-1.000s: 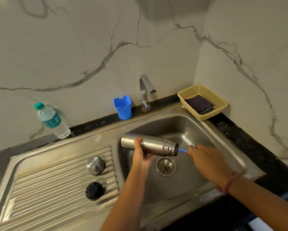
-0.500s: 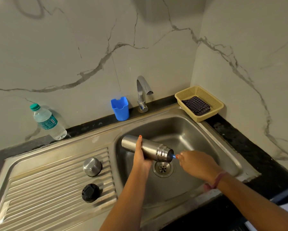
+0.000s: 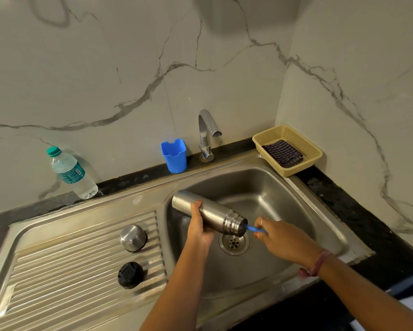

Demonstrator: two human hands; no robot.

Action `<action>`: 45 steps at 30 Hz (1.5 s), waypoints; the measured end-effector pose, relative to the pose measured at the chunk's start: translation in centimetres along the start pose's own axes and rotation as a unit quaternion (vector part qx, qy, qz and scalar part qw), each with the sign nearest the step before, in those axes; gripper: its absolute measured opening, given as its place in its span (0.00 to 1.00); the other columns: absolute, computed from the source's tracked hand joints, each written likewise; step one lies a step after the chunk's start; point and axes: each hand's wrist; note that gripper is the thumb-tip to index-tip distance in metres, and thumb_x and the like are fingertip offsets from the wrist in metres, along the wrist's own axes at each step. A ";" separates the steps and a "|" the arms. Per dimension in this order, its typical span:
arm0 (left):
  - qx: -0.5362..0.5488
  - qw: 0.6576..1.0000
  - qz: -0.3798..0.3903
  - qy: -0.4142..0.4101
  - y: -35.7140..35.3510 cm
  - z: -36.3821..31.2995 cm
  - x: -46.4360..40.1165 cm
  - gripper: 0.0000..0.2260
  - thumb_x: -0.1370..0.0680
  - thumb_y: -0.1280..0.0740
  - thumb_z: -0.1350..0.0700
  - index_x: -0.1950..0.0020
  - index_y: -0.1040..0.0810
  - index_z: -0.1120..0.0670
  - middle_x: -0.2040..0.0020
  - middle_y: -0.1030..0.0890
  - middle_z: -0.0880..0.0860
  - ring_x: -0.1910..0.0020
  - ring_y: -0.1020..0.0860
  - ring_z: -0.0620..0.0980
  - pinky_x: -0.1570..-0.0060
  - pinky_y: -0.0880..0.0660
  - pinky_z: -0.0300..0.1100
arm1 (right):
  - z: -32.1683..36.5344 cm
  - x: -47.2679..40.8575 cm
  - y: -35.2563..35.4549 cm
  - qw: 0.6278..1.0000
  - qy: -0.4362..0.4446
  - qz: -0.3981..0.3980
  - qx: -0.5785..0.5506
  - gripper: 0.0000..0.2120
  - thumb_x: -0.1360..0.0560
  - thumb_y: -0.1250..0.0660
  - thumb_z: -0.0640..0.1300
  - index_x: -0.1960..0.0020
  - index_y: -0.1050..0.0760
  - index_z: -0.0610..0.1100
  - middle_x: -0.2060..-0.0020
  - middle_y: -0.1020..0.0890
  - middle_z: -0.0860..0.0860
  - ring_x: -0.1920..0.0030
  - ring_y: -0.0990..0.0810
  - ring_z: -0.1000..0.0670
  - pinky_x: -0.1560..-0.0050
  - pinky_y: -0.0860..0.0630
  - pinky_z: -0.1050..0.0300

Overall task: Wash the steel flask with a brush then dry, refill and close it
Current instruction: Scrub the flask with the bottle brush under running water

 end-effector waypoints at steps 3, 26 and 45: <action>-0.007 1.000 0.020 0.010 0.2 -0.5 -0.1 0.18 0.25 0.28 0.57 0.38 0.29 0.59 0.47 0.20 0.63 0.48 0.21 0.62 0.39 0.27 0.65 | -0.7 0.6 0.9 0.999 0.003 -0.042 0.028 0.08 0.19 0.44 0.53 0.43 0.31 0.52 0.69 0.29 0.55 0.70 0.31 0.58 0.69 0.37 0.65; 0.018 0.999 0.044 0.003 -0.6 -0.1 0.5 0.18 0.25 0.27 0.58 0.40 0.29 0.61 0.45 0.20 0.64 0.47 0.20 0.63 0.38 0.27 0.63 | 1.1 -0.1 1.7 0.999 -0.027 0.010 -0.028 0.17 0.17 0.48 0.51 0.47 0.22 0.45 0.59 0.21 0.51 0.63 0.25 0.53 0.63 0.32 0.62; 0.061 0.997 0.054 0.016 -0.2 -0.4 0.0 0.32 0.33 0.22 0.47 0.35 0.28 0.57 0.39 0.20 0.63 0.41 0.20 0.64 0.38 0.27 0.67 | 0.4 1.3 3.6 0.992 -0.067 0.050 -0.095 0.16 0.18 0.45 0.50 0.53 0.21 0.47 0.66 0.23 0.54 0.68 0.27 0.57 0.66 0.33 0.62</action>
Point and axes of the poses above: each hand's wrist, its own x-axis away from the middle knuckle, its own y-axis out of the back of the hand, z = x × y
